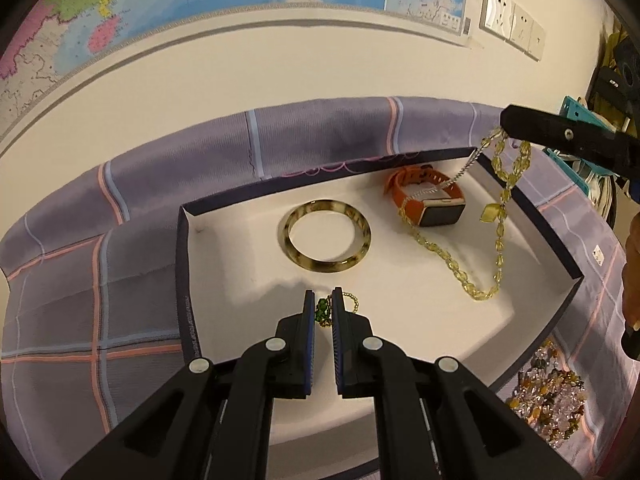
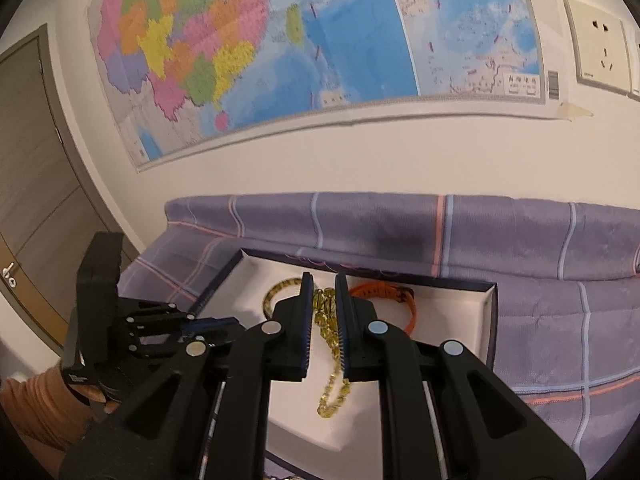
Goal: Organize jewelry
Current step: 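Carry the necklace in the right tool and ring in the left tool over the box, then lower the necklace into the box and open the right tool while the left tool releases the ring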
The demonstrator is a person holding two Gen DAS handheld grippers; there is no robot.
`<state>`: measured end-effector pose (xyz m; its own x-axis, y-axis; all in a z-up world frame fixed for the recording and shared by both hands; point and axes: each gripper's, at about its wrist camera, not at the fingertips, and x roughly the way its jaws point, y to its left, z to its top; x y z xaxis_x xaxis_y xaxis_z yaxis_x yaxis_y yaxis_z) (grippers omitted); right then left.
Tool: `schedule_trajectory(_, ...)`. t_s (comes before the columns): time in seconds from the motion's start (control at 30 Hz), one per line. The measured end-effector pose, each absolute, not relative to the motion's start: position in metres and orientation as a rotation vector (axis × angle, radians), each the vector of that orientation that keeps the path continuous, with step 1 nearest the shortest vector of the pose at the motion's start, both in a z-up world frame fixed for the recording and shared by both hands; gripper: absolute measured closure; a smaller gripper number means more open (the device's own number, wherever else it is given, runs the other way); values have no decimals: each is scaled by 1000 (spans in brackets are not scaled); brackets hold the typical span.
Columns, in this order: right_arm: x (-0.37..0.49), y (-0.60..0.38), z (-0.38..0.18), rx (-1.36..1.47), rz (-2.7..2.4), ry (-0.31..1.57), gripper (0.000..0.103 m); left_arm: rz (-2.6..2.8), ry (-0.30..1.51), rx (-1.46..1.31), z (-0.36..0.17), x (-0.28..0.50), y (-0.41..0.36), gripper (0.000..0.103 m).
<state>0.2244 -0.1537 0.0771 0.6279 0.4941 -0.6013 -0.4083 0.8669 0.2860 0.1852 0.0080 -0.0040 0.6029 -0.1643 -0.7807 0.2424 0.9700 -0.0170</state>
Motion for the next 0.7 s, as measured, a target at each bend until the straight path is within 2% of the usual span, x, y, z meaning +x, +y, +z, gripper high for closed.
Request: schedule_trajectory(0.7, 234, -149, 31, 83, 522, 848, 92, -213, 919, 106, -15, 197, 3, 96)
